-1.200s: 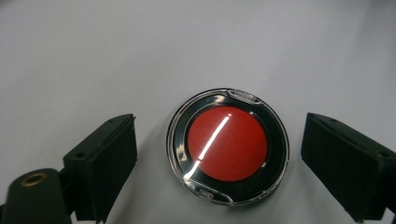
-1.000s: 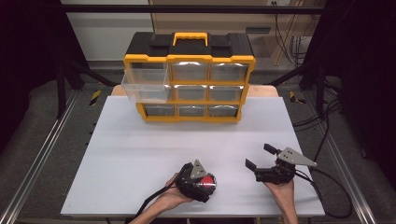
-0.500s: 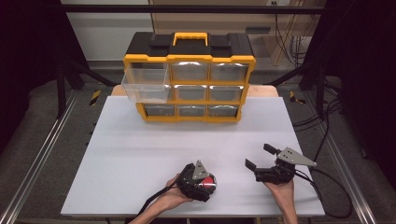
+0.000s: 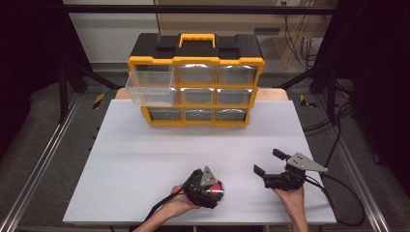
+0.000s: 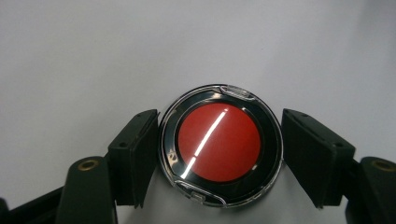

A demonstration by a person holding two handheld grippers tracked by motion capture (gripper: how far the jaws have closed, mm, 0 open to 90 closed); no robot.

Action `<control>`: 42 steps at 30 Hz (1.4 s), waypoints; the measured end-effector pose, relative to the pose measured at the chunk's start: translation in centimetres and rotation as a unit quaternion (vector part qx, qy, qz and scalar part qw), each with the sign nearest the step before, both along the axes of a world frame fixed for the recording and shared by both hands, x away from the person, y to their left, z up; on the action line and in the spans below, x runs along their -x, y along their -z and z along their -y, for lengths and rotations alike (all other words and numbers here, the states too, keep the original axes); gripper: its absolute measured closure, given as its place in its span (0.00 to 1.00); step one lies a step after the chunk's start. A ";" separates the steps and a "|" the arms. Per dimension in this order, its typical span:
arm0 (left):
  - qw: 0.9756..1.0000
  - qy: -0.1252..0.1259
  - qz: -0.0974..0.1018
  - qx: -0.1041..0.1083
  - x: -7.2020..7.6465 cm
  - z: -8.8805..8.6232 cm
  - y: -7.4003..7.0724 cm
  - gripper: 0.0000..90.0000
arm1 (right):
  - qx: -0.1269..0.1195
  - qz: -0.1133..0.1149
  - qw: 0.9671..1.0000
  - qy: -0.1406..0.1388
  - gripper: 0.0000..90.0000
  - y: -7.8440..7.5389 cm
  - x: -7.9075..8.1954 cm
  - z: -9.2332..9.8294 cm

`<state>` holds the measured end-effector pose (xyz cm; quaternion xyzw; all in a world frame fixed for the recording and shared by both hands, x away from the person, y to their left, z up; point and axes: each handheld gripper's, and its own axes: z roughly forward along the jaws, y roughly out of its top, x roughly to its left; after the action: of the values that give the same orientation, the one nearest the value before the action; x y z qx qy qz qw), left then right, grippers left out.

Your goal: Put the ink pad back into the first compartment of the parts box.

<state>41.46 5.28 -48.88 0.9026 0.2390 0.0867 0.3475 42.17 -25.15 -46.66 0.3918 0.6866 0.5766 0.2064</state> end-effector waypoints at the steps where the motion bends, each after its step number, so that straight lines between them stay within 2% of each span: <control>1: 1.000 0.000 0.000 0.000 0.0 0.0 0.0 0.32 | 0.001 0.001 1.000 0.000 0.01 0.0 0.0 0.0; 14: 1.000 -0.004 0.000 0.002 0.0 -0.2 -0.3 0.33 | 0.002 0.000 1.000 -0.001 0.00 0.0 0.0 0.1; 18: 1.000 -0.006 0.001 0.009 0.0 -0.3 -0.6 0.33 | 0.001 0.000 1.000 -0.001 0.01 0.0 0.0 0.1; 37: 0.998 -0.027 0.021 0.053 -0.2 -2.6 -4.2 0.33 | 0.000 -0.002 1.000 0.000 0.01 -0.1 0.0 0.1; 42: 0.998 -0.032 0.024 0.057 -0.2 -3.0 -4.7 0.33 | 0.000 -0.002 1.000 0.000 0.01 -0.1 0.0 0.1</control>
<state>41.68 8.32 -44.21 0.8710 0.2641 0.1059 0.4006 42.17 -25.22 -46.59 0.3928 0.6872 0.5758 0.2047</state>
